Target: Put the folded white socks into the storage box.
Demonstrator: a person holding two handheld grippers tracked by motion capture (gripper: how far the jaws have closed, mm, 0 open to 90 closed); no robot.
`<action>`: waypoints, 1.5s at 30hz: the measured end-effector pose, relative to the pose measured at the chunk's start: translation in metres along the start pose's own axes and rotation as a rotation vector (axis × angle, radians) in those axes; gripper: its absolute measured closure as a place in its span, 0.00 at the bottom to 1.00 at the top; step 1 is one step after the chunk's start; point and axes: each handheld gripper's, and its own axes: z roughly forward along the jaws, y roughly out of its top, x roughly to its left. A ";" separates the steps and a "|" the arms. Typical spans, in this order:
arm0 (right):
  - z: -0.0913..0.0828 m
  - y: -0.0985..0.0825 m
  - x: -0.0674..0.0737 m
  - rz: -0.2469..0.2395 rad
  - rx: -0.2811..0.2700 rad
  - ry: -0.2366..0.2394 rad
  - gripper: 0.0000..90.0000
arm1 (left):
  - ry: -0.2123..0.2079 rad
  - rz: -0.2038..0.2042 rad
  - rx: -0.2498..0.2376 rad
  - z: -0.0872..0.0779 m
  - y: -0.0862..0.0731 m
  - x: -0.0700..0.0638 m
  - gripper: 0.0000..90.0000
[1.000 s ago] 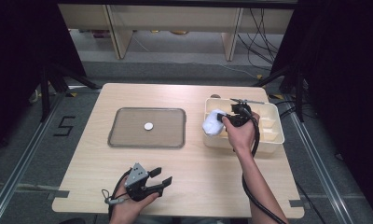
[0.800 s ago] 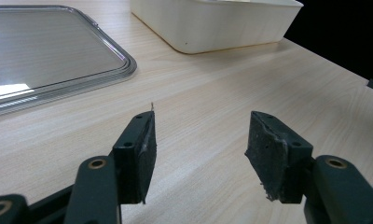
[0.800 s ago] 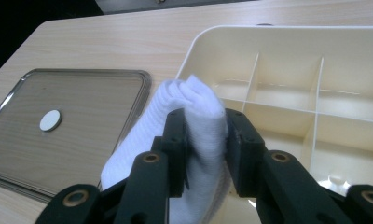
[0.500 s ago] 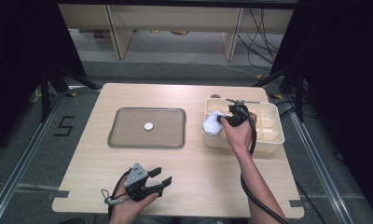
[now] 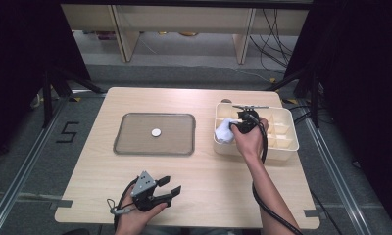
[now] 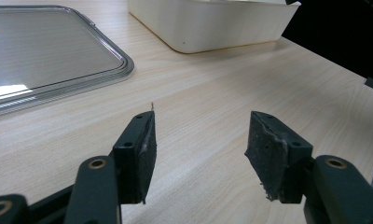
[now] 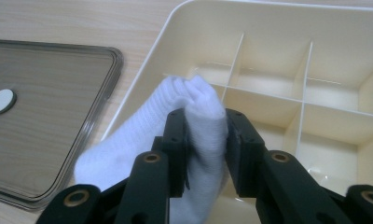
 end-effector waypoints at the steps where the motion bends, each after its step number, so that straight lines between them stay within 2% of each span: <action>1: 0.000 0.000 0.002 0.011 0.014 -0.002 0.80 | -0.001 0.001 0.000 0.000 0.000 0.000 0.46; 2: 0.002 0.000 0.000 -0.036 0.003 -0.013 0.80 | -0.001 0.000 0.001 0.000 0.000 0.000 0.46; 3: 0.001 0.000 0.001 -0.044 0.014 -0.010 0.80 | -0.001 0.000 0.001 0.000 0.000 0.000 0.46; 4: 0.003 -0.001 0.002 -0.066 0.001 -0.023 0.80 | 0.001 0.002 0.004 0.000 0.000 0.000 0.46; 5: 0.002 0.000 0.004 -0.040 0.019 -0.022 0.80 | 0.001 0.001 0.004 0.000 0.000 0.000 0.46; 7: 0.003 0.000 0.005 -0.060 -0.001 -0.027 0.80 | 0.000 0.001 0.004 0.000 0.000 0.000 0.46; 8: 0.004 0.000 0.003 -0.095 -0.001 -0.026 0.80 | 0.000 0.002 0.004 0.000 0.000 0.000 0.46; 12: 0.002 0.001 0.009 -0.092 0.022 -0.026 0.79 | 0.013 -0.012 0.013 0.000 0.000 -0.002 0.46; 14: 0.003 0.001 0.011 -0.129 0.020 -0.037 0.79 | 0.010 -0.004 0.012 0.000 0.000 -0.001 0.46; 15: 0.003 0.000 0.014 -0.129 0.027 -0.042 0.79 | 0.006 0.012 0.015 0.000 0.000 0.000 0.46; 20: 0.005 -0.001 0.020 -0.182 0.035 -0.056 0.80 | 0.003 0.006 0.017 0.001 0.000 -0.001 0.46; 24: 0.006 -0.002 0.021 -0.168 0.048 -0.051 0.80 | 0.002 0.005 0.017 0.001 -0.001 -0.001 0.46; 33: 0.005 -0.002 0.025 -0.212 0.068 -0.059 0.80 | 0.000 0.004 0.017 0.001 -0.001 -0.002 0.46; 34: 0.005 -0.002 0.027 -0.200 0.071 -0.061 0.80 | 0.000 0.004 0.017 0.001 -0.001 -0.002 0.46; 36: 0.005 -0.002 0.027 -0.215 0.070 -0.064 0.80 | 0.000 0.005 0.016 0.001 -0.001 -0.002 0.46; 38: 0.006 -0.003 0.028 -0.206 0.073 -0.064 0.80 | 0.003 0.005 0.019 0.000 0.000 -0.002 0.46; 40: 0.006 -0.003 0.027 -0.221 0.073 -0.065 0.80 | 0.004 0.005 0.019 0.000 0.000 -0.002 0.46; 41: 0.006 -0.003 0.027 -0.224 0.075 -0.068 0.80 | -0.008 0.004 0.012 0.001 -0.001 -0.001 0.46; 42: 0.007 -0.003 0.028 -0.226 0.075 -0.071 0.80 | 0.003 0.005 0.018 0.001 0.000 -0.002 0.46; 45: 0.007 -0.004 0.028 -0.233 0.075 -0.073 0.80 | -0.001 0.005 0.016 0.001 -0.001 -0.002 0.46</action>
